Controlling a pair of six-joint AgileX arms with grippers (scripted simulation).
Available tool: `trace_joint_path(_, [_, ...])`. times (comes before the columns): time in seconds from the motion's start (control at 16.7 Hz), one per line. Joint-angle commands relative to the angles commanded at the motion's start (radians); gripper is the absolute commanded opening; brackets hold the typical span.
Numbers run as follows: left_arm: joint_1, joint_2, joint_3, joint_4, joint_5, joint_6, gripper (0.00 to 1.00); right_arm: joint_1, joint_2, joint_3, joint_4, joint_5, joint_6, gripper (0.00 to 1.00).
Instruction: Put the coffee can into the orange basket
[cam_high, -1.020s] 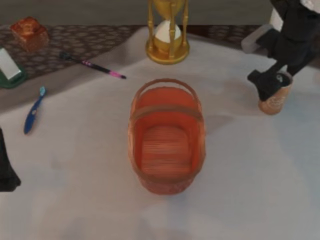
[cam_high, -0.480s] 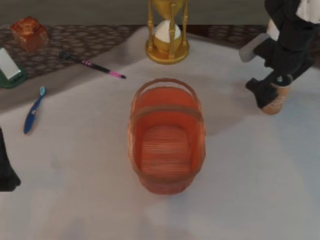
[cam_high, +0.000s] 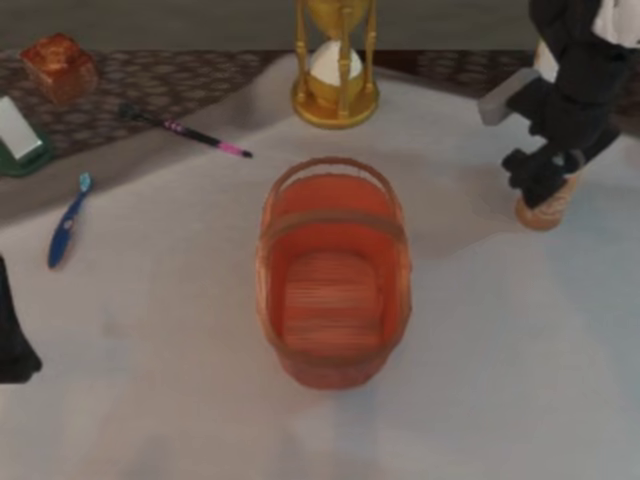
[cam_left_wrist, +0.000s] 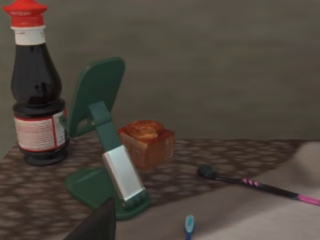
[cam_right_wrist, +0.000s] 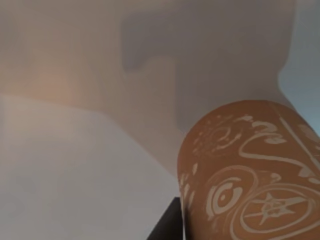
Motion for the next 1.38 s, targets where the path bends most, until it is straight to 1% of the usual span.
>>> trace_joint_path(0.18, [0.0, 0.0, 0.0, 0.0, 0.0, 0.0, 1.0, 0.0, 0.0, 0.0, 0.0, 0.0, 0.0, 0.02])
trace_joint_path(0.24, [0.0, 0.0, 0.0, 0.0, 0.0, 0.0, 1.0, 0.0, 0.0, 0.0, 0.0, 0.0, 0.0, 0.0])
trace_joint_path(0.78, [0.0, 0.0, 0.0, 0.0, 0.0, 0.0, 1.0, -0.003, -0.001, 0.0, 0.0, 0.0, 0.001, 0.0])
trace_joint_path(0.9, [0.0, 0.0, 0.0, 0.0, 0.0, 0.0, 1.0, 0.002, -0.007, -0.012, 0.028, -0.018, 0.009, 0.0])
trace_joint_path(1.02, [0.0, 0.0, 0.0, 0.0, 0.0, 0.0, 1.0, 0.01, -0.021, -0.04, 0.098, -0.061, 0.03, 0.0])
trace_joint_path(1.14, [0.0, 0.0, 0.0, 0.0, 0.0, 0.0, 1.0, 0.02, -0.04, -0.084, 0.207, -0.124, 0.062, 0.0])
trace_joint_path(1.26, [0.0, 0.0, 0.0, 0.0, 0.0, 0.0, 1.0, 0.032, -0.064, -0.142, 0.351, -0.204, 0.104, 0.0])
trace_joint_path(1.38, [0.0, 0.0, 0.0, 0.0, 0.0, 0.0, 1.0, 0.046, -0.093, -0.213, 0.524, -0.297, 0.153, 0.0])
